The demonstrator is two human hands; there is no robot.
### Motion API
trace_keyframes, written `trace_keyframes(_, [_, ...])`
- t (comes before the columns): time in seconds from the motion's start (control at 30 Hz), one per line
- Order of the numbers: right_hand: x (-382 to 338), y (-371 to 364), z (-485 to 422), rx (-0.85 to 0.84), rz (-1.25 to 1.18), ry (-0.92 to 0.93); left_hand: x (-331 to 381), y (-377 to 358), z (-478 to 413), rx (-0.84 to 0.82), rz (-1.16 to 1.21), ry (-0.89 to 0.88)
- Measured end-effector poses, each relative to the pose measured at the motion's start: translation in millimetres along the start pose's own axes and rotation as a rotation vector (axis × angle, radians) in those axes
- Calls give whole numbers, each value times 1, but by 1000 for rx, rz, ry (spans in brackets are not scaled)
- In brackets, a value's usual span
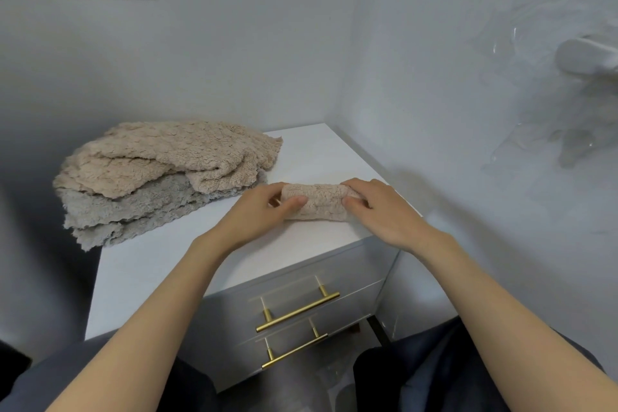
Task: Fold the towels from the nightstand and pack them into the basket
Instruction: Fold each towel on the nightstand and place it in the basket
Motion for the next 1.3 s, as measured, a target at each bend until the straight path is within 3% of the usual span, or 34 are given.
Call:
trace_keyframes(0.13, [3, 5, -1, -102, -137, -75, 3, -2, -2, -17, 40, 115])
trace_keyframes(0.3, [2, 5, -6, -202, -82, -110, 1, -5, -6, 15, -40, 204])
trace_keyframes(0.67, [-3, 6, -12, -436, -49, -114, 3, -1, -4, -108, -177, 135])
trace_keyframes(0.83, [-9, 0, -12, -435, 3, -108, 6, -3, 0, -168, -180, 96])
trace_keyframes(1.0, [-14, 11, -1, -317, -76, -165, 27, -6, 11, 89, 111, 57])
trace_keyframes(1.13, [-20, 37, 19, -161, -225, -187, 47, -12, 22, 265, 473, 251])
trace_keyframes(1.23, [-24, 57, 40, -34, -234, -167, 64, -23, 26, 217, 746, 441])
trace_keyframes(1.3, [-26, 68, 56, 38, -203, -171, 79, -31, 26, 138, 936, 447])
Point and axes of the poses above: each hand's wrist, its own z-axis away from the middle knuckle, its own y-axis out of the back of the hand, x = y × z, the point moved 3 cm from there along -z, towards the middle knuckle, and after that the axes turned 6 degrees about z, right-handed, at the moved point
